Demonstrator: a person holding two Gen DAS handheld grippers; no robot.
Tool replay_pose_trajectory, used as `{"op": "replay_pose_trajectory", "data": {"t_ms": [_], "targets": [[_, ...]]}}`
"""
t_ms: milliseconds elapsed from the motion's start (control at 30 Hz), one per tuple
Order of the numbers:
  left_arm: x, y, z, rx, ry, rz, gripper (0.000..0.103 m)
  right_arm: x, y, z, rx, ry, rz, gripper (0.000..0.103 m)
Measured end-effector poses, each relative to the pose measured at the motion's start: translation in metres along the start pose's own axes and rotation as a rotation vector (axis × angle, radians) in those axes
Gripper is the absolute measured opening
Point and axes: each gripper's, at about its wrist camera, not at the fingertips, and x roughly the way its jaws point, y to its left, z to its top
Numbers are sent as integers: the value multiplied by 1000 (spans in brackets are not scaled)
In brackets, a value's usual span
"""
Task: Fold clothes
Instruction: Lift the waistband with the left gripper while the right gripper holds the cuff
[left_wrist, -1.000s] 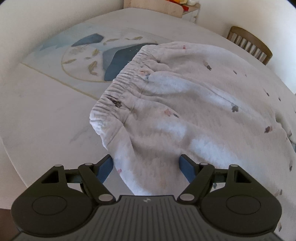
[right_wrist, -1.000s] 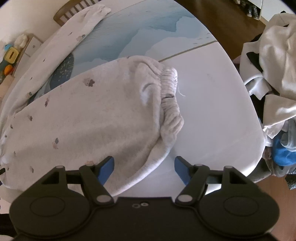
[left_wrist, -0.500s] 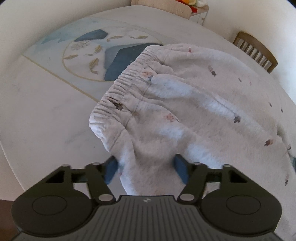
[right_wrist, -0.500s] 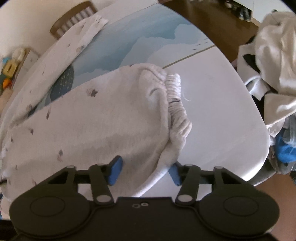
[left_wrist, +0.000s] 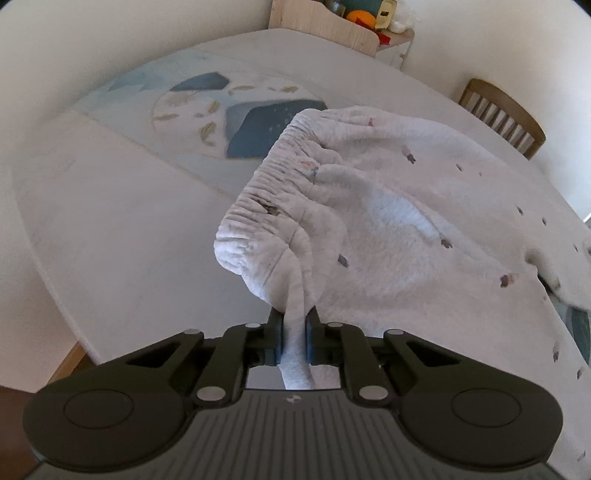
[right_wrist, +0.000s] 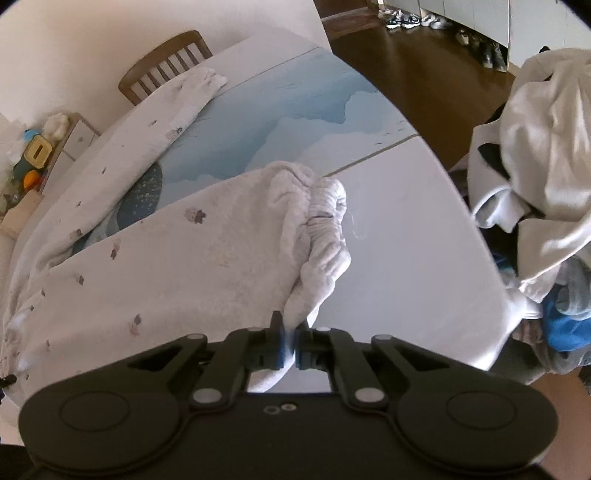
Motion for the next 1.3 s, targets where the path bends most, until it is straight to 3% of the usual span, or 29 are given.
{"op": "replay_pose_trajectory", "data": {"t_ms": [233,467,700,1000,1167,1300], "targets": [[-32,5,-38,-28,29,-14,10,-27,-28,4,37,-24,36,103],[-38,-3,-26,-52,21,-50,10,-30,-7,49,12,-81,77,103],[-28,-4,19,-153,7,-164,9,-17,33,120,118,-180,166,103],[13,-6,91,-288,47,-268,9,31,129,246,16,-282,109,103],[32,-11,127,-295,49,-298,9,63,165,289,2,-323,88,103],[52,-14,142,-303,76,-302,9,79,176,303,36,-346,99,103]]}}
